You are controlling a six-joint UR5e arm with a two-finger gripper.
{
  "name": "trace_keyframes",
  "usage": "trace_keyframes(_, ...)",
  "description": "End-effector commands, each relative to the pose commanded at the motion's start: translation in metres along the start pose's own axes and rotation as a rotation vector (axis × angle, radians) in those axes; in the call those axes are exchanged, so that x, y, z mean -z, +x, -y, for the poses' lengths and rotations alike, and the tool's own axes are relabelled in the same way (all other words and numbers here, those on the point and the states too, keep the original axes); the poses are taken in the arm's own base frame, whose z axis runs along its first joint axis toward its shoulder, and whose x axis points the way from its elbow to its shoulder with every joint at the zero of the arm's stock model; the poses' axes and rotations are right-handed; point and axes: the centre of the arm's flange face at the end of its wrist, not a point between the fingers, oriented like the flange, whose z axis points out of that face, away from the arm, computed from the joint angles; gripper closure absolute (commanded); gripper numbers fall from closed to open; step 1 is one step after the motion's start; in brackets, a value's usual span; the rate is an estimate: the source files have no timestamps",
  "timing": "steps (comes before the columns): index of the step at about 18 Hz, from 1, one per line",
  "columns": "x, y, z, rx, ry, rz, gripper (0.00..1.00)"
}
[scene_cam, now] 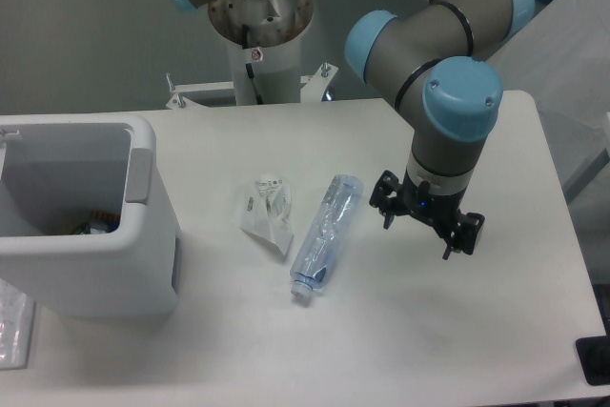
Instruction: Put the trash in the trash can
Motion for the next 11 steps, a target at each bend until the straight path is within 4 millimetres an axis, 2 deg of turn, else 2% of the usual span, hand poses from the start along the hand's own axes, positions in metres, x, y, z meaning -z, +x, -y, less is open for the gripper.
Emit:
trace_keyframes(7, -0.005, 0.003, 0.003, 0.055, 0.013, 0.015, 0.00)
trace_keyframes(9, -0.016, 0.010, 0.008, 0.054, 0.025, 0.038, 0.00)
trace_keyframes(11, -0.039, 0.027, 0.010, 0.045, 0.019, 0.014, 0.00)
